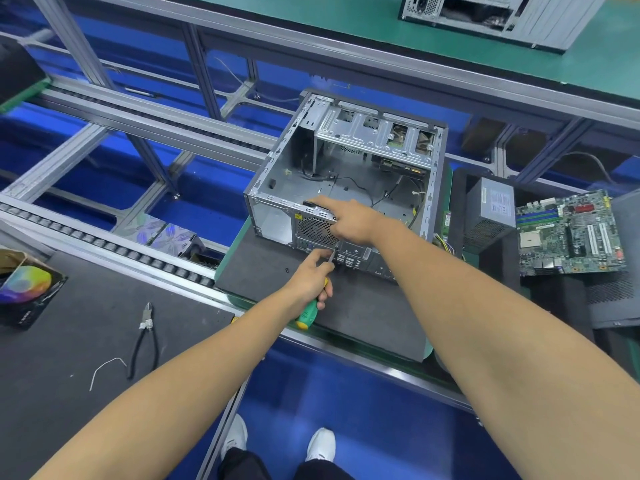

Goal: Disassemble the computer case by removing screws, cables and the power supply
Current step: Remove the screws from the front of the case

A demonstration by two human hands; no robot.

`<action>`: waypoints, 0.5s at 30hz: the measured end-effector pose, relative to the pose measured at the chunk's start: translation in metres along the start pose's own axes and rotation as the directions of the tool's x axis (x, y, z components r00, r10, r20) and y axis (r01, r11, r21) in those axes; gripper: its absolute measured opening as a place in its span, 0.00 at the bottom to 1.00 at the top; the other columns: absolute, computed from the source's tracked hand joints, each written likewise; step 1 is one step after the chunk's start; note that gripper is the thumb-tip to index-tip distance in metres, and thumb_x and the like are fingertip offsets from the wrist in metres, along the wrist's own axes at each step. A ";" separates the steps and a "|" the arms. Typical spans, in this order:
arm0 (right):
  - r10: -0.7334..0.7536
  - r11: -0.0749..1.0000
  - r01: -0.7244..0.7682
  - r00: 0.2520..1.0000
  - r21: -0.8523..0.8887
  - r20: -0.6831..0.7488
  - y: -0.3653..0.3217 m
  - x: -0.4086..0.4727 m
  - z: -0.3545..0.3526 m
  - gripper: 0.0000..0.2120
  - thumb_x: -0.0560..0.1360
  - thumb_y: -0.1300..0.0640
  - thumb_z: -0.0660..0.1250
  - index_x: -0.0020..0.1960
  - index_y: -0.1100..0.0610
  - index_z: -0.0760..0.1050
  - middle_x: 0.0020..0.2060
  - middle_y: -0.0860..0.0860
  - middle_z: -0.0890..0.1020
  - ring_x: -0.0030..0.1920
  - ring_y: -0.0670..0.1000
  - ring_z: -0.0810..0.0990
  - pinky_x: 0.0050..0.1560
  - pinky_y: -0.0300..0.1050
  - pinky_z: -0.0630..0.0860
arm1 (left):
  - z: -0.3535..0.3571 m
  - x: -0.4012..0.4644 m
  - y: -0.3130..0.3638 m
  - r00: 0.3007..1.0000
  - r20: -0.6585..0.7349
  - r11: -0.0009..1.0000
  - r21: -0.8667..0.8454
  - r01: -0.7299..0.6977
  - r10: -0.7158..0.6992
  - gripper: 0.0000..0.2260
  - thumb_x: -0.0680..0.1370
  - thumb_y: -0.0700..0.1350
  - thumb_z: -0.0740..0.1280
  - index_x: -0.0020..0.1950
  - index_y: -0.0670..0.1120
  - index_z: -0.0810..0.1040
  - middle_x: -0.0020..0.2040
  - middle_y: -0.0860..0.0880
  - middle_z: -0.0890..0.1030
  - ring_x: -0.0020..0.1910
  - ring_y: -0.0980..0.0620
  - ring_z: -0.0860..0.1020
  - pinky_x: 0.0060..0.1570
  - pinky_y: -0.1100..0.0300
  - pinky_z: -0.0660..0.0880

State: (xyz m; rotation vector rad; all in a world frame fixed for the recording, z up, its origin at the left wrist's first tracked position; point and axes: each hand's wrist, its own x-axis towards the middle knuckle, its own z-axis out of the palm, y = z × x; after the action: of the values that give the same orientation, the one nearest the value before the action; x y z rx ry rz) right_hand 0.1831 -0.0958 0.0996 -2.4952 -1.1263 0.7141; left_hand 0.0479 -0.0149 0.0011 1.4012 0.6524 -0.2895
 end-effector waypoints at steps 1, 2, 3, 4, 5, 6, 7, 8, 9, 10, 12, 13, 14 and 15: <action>-0.001 1.000 0.001 1.000 -0.002 0.001 0.000 0.000 0.000 0.38 0.73 0.65 0.60 0.76 0.34 0.62 0.29 0.49 0.70 0.31 0.50 0.70 0.33 0.45 0.66 | 0.000 0.000 0.000 1.000 -0.002 1.000 0.001 0.002 -0.002 0.13 0.86 0.45 0.57 0.69 0.56 0.68 0.27 0.44 0.73 0.20 0.52 0.65 0.23 0.64 0.65; -0.002 1.000 0.002 1.000 -0.006 0.003 -0.001 -0.001 0.000 0.38 0.73 0.65 0.60 0.76 0.34 0.61 0.29 0.50 0.70 0.31 0.51 0.70 0.33 0.45 0.67 | 0.000 0.000 0.001 1.000 -0.004 1.000 0.004 0.001 -0.001 0.13 0.86 0.45 0.57 0.69 0.56 0.68 0.27 0.44 0.73 0.20 0.52 0.65 0.23 0.64 0.65; -0.002 1.000 0.002 1.000 -0.007 0.005 -0.001 -0.001 -0.001 0.38 0.74 0.65 0.60 0.76 0.34 0.61 0.30 0.50 0.70 0.31 0.51 0.70 0.33 0.45 0.67 | 0.001 0.000 0.002 1.000 -0.005 1.000 0.007 -0.002 0.002 0.13 0.86 0.45 0.57 0.69 0.55 0.68 0.27 0.44 0.73 0.21 0.52 0.65 0.23 0.64 0.64; -0.003 1.000 0.003 1.000 -0.005 0.005 -0.001 -0.001 -0.001 0.37 0.74 0.65 0.60 0.76 0.34 0.61 0.30 0.50 0.71 0.31 0.51 0.70 0.33 0.45 0.66 | 0.001 -0.001 0.002 1.000 -0.006 1.000 0.010 -0.006 0.006 0.13 0.86 0.44 0.57 0.69 0.55 0.68 0.27 0.43 0.73 0.21 0.52 0.65 0.23 0.64 0.64; -0.004 1.000 0.004 1.000 -0.003 0.004 -0.001 -0.002 -0.001 0.37 0.74 0.65 0.60 0.76 0.35 0.61 0.30 0.49 0.71 0.31 0.50 0.70 0.32 0.45 0.66 | 0.001 -0.002 0.003 1.000 -0.008 1.000 0.010 -0.009 0.009 0.13 0.86 0.44 0.57 0.69 0.55 0.68 0.28 0.43 0.73 0.21 0.52 0.65 0.23 0.64 0.64; -0.005 1.000 0.005 1.000 -0.002 0.002 -0.001 -0.002 -0.001 0.37 0.74 0.65 0.60 0.76 0.35 0.61 0.30 0.48 0.71 0.31 0.50 0.70 0.32 0.45 0.66 | 0.002 -0.002 0.003 1.000 -0.010 1.000 0.010 -0.010 0.010 0.13 0.86 0.44 0.57 0.69 0.55 0.68 0.28 0.43 0.73 0.21 0.52 0.65 0.23 0.64 0.64; -0.005 1.000 0.005 1.000 -0.003 0.003 -0.001 -0.002 -0.001 0.37 0.74 0.65 0.60 0.76 0.35 0.61 0.30 0.49 0.71 0.31 0.50 0.70 0.32 0.45 0.66 | 0.002 -0.003 0.004 1.000 -0.011 1.000 0.009 -0.009 0.009 0.12 0.86 0.44 0.57 0.69 0.55 0.68 0.28 0.43 0.73 0.21 0.52 0.65 0.23 0.64 0.64; -0.004 1.000 0.004 1.000 -0.005 0.004 -0.001 -0.002 -0.001 0.37 0.74 0.65 0.60 0.76 0.35 0.61 0.30 0.49 0.71 0.31 0.50 0.71 0.33 0.45 0.66 | 0.002 -0.004 0.004 1.000 -0.011 1.000 0.007 -0.009 0.009 0.12 0.86 0.44 0.57 0.69 0.55 0.68 0.28 0.43 0.73 0.21 0.52 0.65 0.23 0.64 0.64; -0.004 1.000 0.004 1.000 -0.005 0.005 -0.001 -0.002 -0.001 0.37 0.74 0.65 0.60 0.76 0.35 0.61 0.31 0.50 0.71 0.31 0.51 0.70 0.33 0.45 0.67 | 0.002 -0.004 0.004 1.000 -0.009 1.000 0.003 -0.010 0.010 0.12 0.86 0.45 0.57 0.69 0.55 0.68 0.29 0.43 0.73 0.21 0.52 0.65 0.23 0.64 0.64; -0.004 1.000 0.004 1.000 -0.004 0.005 -0.001 -0.002 -0.001 0.37 0.75 0.65 0.60 0.76 0.35 0.61 0.31 0.51 0.71 0.31 0.51 0.70 0.33 0.45 0.67 | 0.002 -0.004 0.004 1.000 -0.006 1.000 -0.002 -0.014 0.014 0.12 0.87 0.45 0.57 0.69 0.55 0.68 0.29 0.43 0.73 0.21 0.52 0.65 0.23 0.64 0.64; -0.003 1.000 0.003 1.000 -0.001 0.005 -0.001 -0.002 0.000 0.37 0.75 0.65 0.60 0.76 0.35 0.61 0.31 0.51 0.71 0.31 0.50 0.70 0.32 0.45 0.66 | 0.000 -0.003 0.001 1.000 0.004 1.000 -0.009 -0.025 0.026 0.10 0.87 0.46 0.58 0.68 0.54 0.68 0.30 0.43 0.73 0.22 0.52 0.65 0.23 0.64 0.64; -0.001 1.000 0.001 1.000 0.001 0.005 -0.001 -0.002 0.000 0.37 0.75 0.65 0.60 0.76 0.35 0.61 0.31 0.51 0.72 0.31 0.51 0.71 0.33 0.45 0.66 | 0.000 -0.003 0.000 0.999 0.007 0.999 -0.013 -0.032 0.032 0.09 0.87 0.46 0.58 0.67 0.53 0.68 0.30 0.43 0.73 0.22 0.52 0.65 0.23 0.63 0.64; 0.000 1.000 0.000 1.000 0.002 0.005 -0.001 -0.001 0.000 0.37 0.75 0.65 0.60 0.76 0.35 0.61 0.31 0.51 0.72 0.31 0.51 0.71 0.33 0.45 0.67 | 0.000 -0.002 -0.003 0.999 0.006 0.999 -0.017 -0.039 0.039 0.08 0.87 0.46 0.59 0.66 0.51 0.68 0.30 0.44 0.73 0.22 0.52 0.65 0.23 0.63 0.64; -0.002 1.000 0.002 1.000 0.000 0.005 -0.001 -0.001 -0.001 0.37 0.75 0.65 0.60 0.76 0.35 0.61 0.31 0.51 0.72 0.31 0.51 0.71 0.33 0.45 0.67 | 0.001 -0.002 -0.006 0.999 -0.003 0.999 -0.022 -0.045 0.045 0.08 0.86 0.47 0.59 0.65 0.48 0.67 0.31 0.44 0.73 0.22 0.52 0.64 0.23 0.63 0.64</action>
State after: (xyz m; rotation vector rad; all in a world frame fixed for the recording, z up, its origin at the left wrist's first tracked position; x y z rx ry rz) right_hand 0.1820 -0.0964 0.1009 -2.4933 -1.1300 0.7202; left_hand 0.0434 -0.0169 -0.0022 1.3938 0.6232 -0.2442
